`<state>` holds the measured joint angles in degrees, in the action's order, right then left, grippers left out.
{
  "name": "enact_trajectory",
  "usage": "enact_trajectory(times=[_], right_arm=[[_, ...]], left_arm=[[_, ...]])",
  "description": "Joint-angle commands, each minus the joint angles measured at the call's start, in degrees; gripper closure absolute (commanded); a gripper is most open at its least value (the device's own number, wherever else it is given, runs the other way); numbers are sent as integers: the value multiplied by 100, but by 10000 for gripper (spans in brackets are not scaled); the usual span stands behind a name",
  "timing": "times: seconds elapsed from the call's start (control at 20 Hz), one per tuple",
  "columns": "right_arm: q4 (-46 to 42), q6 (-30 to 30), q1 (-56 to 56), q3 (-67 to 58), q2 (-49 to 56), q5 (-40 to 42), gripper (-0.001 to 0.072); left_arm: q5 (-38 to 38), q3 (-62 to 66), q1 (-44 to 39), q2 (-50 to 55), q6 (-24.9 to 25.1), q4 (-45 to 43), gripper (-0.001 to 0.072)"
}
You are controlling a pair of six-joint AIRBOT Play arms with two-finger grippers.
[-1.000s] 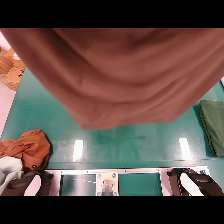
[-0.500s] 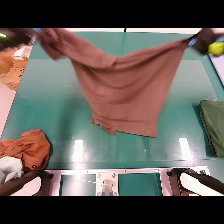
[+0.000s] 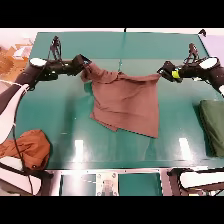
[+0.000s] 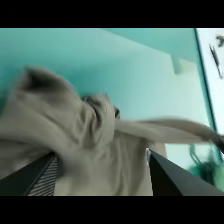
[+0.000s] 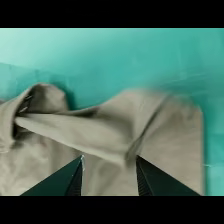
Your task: Fold the shirts.
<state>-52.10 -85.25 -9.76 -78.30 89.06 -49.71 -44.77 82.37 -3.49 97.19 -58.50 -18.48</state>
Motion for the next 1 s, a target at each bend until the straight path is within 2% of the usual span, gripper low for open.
enact_trajectory(times=[0.0,0.05,0.15,0.25,0.45,0.65,0.75,0.85,0.95], right_arm=[[-269,179,-452,-262,-4,-957,331],[-431,179,-654,-260,-153,-1408,331],[-828,177,-942,20,-479,-2092,332],[-1014,173,-1097,809,-914,-2446,332],[-997,127,-1145,2870,-1722,-2474,332],[-857,151,-1141,4284,-1974,-2164,332],[-546,350,-1132,4690,-1971,-1897,332],[-120,632,-1060,4916,-1971,-1602,332],[149,728,-868,4977,-1961,-1292,334]], left_arm=[[-1893,723,686,181,-133,164,95],[-2627,1060,1069,179,-385,133,94],[-3602,1486,1709,133,-881,39,94],[-4129,1561,2151,35,-1126,-219,95],[-4841,1379,2299,-59,-1416,-1685,95],[-5110,105,2100,-72,-1486,-1910,96],[-5125,-866,1937,-245,-1268,-1912,98],[-4929,-1681,1858,-520,-960,-1932,284],[-4625,-2295,1858,-837,-831,-2022,282]])
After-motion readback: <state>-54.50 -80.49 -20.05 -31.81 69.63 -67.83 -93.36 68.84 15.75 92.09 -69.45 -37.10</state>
